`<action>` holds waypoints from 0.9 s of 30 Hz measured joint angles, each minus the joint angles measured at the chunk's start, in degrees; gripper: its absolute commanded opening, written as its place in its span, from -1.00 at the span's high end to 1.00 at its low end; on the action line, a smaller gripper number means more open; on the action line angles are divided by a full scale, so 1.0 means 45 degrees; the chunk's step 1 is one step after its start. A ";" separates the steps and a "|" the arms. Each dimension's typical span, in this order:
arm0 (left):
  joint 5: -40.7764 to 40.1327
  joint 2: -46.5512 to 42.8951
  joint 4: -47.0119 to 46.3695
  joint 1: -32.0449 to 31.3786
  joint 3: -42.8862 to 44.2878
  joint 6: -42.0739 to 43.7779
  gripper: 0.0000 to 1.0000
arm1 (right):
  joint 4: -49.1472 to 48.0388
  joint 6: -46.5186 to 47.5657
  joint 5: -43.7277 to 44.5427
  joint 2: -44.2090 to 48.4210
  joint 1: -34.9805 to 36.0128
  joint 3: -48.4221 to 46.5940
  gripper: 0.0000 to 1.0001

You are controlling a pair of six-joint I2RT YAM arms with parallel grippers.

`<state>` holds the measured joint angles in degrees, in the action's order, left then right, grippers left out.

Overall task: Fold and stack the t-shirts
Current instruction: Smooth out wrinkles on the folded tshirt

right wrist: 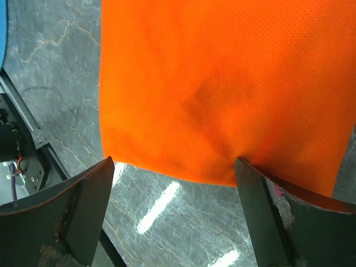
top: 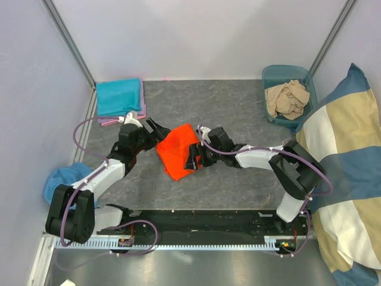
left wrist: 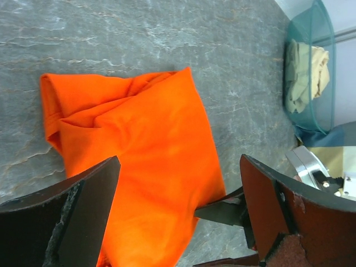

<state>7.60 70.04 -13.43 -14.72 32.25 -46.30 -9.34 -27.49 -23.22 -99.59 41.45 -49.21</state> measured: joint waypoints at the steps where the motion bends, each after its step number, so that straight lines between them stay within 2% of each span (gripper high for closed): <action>1: 0.0068 0.0049 -0.0092 0.0005 0.0010 -0.0034 -0.91 | -0.0073 0.0005 0.0068 -0.0005 0.0005 0.0005 -0.96; 7: 0.0855 0.0908 -0.0996 0.0005 0.0097 -0.0306 -0.86 | -0.0379 -0.0039 0.0233 -0.0073 0.0005 0.0073 -0.96; 21: 0.2803 0.5134 -0.4556 0.0005 0.0194 -0.1953 -0.78 | -0.0792 -0.0092 0.0296 -0.0073 0.0005 0.0262 -0.96; 27: 0.2900 0.5557 -0.5144 0.0010 0.0204 -0.2103 -0.78 | -0.0797 -0.0136 0.0325 -0.0073 0.0005 0.0267 -0.96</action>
<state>20.64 95.04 -36.58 -14.68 33.17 -55.77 -12.93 -28.10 -21.76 -99.92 41.47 -48.01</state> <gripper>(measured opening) 0.891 0.982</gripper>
